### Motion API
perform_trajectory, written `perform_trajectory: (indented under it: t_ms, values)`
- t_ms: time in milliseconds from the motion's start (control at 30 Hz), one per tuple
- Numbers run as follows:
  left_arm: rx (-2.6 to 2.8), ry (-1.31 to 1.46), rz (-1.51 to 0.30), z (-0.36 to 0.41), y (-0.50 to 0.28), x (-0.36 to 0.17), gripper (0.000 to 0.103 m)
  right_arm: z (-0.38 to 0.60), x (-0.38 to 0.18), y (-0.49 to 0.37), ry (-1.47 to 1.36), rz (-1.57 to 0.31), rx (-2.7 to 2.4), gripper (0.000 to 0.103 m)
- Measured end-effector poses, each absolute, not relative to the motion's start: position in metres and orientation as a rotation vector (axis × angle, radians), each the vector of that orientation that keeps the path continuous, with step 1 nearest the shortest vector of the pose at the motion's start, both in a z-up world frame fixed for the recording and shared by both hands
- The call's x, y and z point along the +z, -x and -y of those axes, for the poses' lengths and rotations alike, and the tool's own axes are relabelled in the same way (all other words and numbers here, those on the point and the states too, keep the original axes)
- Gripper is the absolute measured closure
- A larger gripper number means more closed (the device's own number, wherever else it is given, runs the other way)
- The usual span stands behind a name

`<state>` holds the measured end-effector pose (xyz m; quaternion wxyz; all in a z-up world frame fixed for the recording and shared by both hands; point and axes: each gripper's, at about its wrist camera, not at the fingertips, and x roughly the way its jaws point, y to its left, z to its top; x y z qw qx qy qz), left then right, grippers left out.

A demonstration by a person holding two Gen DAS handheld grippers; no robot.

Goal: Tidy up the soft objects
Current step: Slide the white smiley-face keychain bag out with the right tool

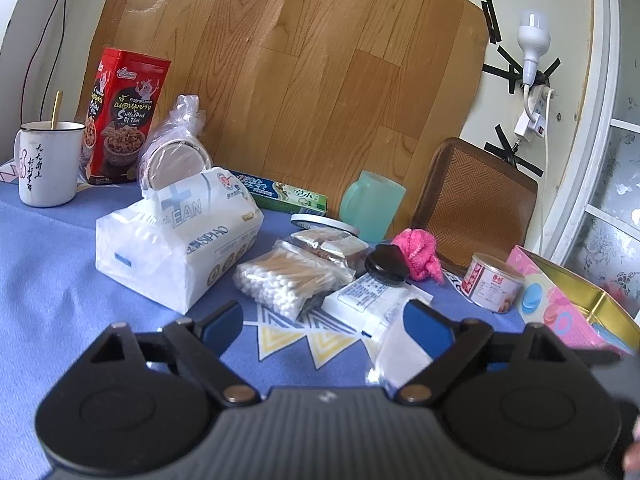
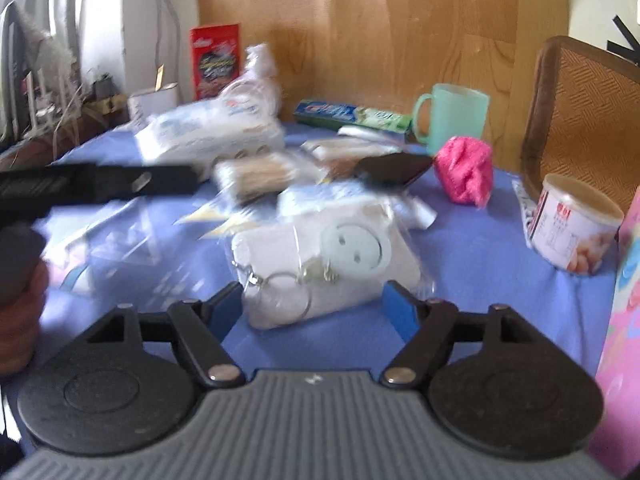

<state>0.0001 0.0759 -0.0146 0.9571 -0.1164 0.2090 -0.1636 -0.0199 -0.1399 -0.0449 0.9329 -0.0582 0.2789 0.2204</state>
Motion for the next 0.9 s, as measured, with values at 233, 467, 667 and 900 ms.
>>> perform_trajectory:
  t_ms: [233,467,667,900]
  values:
    - [-0.334,0.241,-0.427,-0.076,0.000,-0.015,0.009,0.138,-0.039,0.044,0.107,-0.540,0.515,0.024]
    - [-0.327,0.302,-0.427,-0.085,-0.001,-0.016,0.009,0.174,-0.028,0.005,-0.191,-0.583,0.371,0.009]
    - [-0.297,0.406,-0.421,-0.101,-0.003,-0.018,0.008,0.149,-0.032,-0.022,-0.332,-0.670,0.317,0.003]
    - [-0.315,0.447,-0.428,-0.108,-0.008,-0.020,0.007,0.105,-0.040,-0.023,-0.098,-0.638,0.237,0.000]
